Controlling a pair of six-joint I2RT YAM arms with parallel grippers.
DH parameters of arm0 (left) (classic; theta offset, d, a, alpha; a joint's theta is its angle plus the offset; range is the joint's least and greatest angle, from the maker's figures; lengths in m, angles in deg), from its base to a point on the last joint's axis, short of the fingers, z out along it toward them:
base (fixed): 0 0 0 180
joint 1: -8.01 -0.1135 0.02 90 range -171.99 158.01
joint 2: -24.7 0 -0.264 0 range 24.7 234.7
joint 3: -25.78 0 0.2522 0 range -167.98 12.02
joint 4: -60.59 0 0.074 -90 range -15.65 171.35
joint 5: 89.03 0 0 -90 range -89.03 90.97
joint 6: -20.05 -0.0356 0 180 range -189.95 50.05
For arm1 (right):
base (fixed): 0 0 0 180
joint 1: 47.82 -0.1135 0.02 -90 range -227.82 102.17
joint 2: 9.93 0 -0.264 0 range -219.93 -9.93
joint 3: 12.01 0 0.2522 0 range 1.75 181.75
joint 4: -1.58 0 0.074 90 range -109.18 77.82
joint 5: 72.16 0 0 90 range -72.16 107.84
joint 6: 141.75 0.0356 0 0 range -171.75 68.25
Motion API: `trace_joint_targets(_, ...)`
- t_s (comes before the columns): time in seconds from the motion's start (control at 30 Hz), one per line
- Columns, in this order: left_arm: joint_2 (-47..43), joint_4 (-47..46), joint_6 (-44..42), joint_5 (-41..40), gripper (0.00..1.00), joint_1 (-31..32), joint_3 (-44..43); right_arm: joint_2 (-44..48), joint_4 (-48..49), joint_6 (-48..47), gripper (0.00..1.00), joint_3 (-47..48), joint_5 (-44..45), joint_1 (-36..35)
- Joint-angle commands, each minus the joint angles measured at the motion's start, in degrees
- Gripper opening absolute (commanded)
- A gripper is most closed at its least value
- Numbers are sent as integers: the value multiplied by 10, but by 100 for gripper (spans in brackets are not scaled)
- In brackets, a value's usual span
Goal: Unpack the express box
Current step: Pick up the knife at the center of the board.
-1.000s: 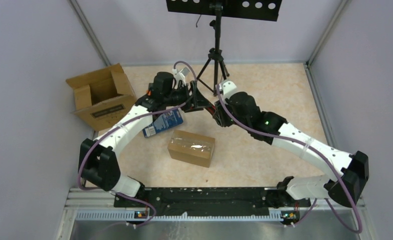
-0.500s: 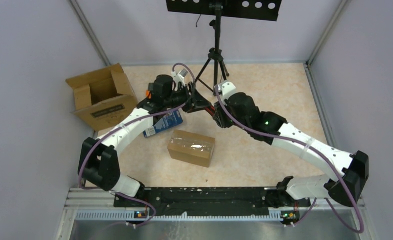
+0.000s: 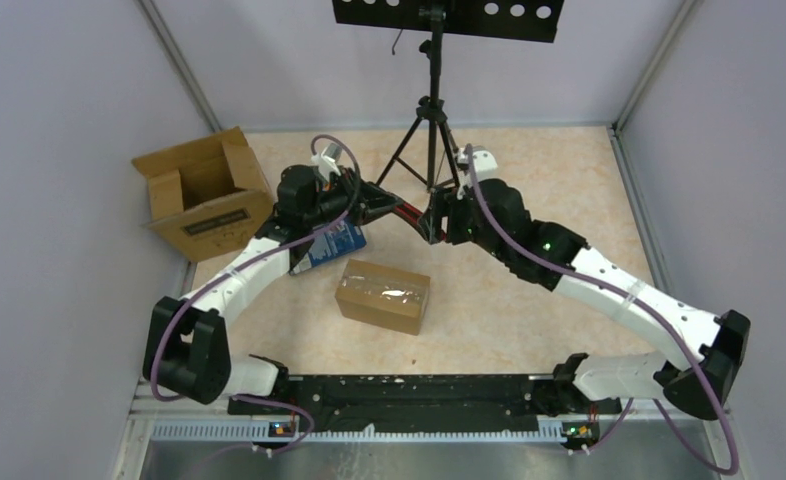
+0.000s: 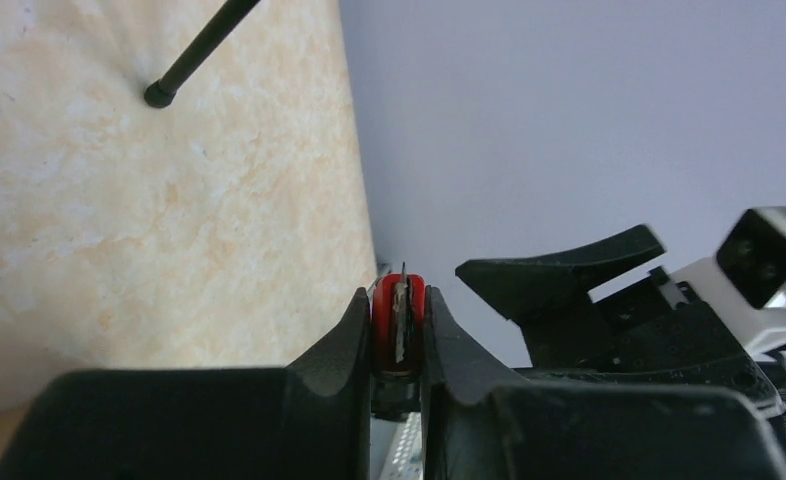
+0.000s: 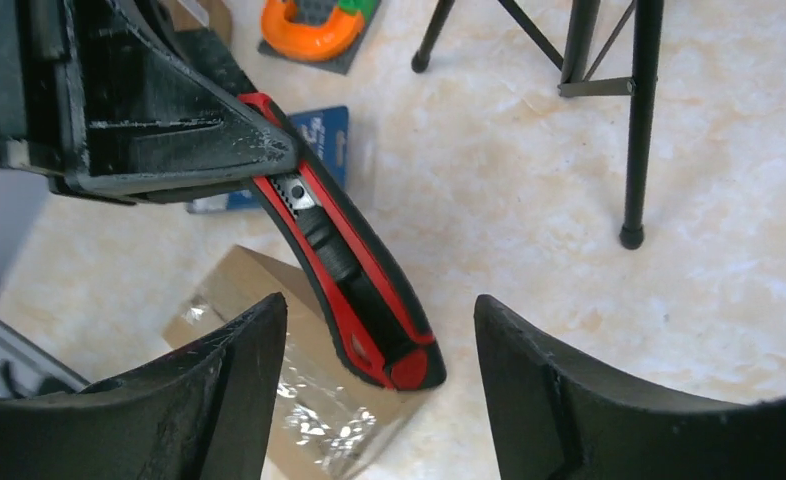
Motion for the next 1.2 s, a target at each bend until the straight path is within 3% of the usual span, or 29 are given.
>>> trace_joint_targets(0.0,-51,-169,112,-26,0,-18,29,56,80,158,67,-9,28,-1)
trace_joint_targets(0.1,-54,-234,152,-45,0,-19,44,80,166,215,66,-58,7,-1)
trace_joint_targets(0.23,-46,-287,193,-36,0,-19,45,97,207,244,64,-81,23,-1)
trace_joint_targets(0.5,-64,-289,195,-49,0,-18,50,123,274,284,58,-125,35,-1)
trace_joint_targets(0.8,-96,-178,116,-81,0,-16,24,174,284,294,58,-171,71,-1)
trace_joint_targets(1.0,-94,-201,127,-83,0,5,26,141,332,296,59,-171,38,-1)
trace_joint_targets(1.17,-98,-223,141,-88,0,10,33,116,384,308,54,-174,14,-1)
